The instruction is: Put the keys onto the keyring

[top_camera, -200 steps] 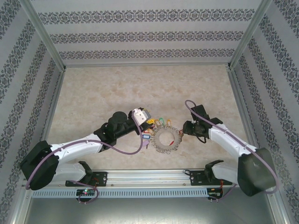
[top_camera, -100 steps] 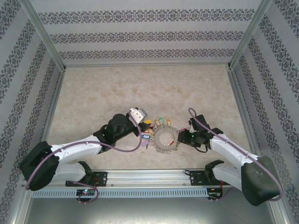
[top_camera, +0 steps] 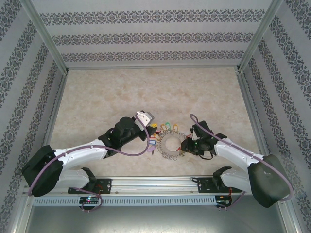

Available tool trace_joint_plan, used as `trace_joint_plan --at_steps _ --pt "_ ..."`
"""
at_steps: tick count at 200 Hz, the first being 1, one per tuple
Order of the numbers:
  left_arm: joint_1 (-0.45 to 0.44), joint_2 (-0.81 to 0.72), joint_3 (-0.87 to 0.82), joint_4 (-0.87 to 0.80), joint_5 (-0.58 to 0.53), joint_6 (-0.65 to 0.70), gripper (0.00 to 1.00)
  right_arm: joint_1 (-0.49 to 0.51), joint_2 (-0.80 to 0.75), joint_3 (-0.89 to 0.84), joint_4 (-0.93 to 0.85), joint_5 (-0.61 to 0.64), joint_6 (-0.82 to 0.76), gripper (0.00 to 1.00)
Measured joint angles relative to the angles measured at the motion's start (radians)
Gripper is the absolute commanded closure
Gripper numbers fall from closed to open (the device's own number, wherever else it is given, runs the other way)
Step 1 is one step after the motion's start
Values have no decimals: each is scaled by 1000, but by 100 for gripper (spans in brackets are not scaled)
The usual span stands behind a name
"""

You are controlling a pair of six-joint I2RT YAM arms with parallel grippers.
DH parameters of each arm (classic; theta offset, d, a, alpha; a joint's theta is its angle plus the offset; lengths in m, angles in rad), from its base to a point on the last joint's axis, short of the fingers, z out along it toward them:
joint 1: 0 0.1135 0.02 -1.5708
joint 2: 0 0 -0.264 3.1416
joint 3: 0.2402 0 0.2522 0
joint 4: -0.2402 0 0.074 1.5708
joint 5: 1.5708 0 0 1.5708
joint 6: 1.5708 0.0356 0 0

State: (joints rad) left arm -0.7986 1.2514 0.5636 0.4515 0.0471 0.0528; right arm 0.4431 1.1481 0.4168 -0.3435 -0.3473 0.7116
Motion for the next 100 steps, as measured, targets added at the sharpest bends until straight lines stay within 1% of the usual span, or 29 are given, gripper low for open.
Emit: trace_joint_plan --at_steps 38,63,80,85,100 --pt "0 2 0 0 -1 -7 53 0 -11 -35 74 -5 45 67" --pt "0 6 0 0 -3 -7 53 0 -42 -79 135 -6 91 61" --pt "0 8 0 0 -4 -7 53 0 -52 -96 169 -14 115 60" --pt "0 8 0 0 -4 -7 53 0 -52 -100 177 -15 124 61" --pt "0 8 0 0 -3 -7 53 0 -49 -113 218 -22 146 70"
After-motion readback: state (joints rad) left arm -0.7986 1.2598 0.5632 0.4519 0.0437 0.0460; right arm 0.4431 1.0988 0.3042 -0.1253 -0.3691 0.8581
